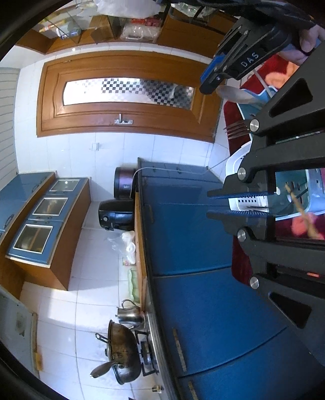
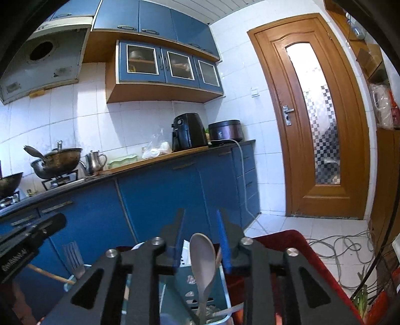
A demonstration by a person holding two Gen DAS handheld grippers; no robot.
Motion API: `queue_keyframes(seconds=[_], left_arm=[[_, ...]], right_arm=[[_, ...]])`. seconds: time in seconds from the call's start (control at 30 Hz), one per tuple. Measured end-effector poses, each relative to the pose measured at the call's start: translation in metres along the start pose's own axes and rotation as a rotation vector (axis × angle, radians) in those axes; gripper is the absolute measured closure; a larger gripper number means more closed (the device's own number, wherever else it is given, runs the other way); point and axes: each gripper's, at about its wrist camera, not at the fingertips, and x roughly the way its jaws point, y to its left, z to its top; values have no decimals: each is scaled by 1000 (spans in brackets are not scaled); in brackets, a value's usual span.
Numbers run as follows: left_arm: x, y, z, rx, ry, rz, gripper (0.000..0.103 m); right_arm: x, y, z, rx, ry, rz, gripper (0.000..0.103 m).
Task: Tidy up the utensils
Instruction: 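Open the right tool and withdraw it from the spoon in the holder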
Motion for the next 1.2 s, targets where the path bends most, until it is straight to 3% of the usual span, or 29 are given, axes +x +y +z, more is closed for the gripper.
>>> queue_keyframes(seconds=[0.2,0.8,1.2], left_arm=[[-11,1,2,-15,4,-17,73],[-89,14,-2,-33,-55,-27,68],[-102,26,-29,-75,-7,-17,67]], right_arm=[[-19,0,6,6,5,26,70],[-76,3,-17,19,129,47,62],[-98,-5,-49,41,218,9,57]])
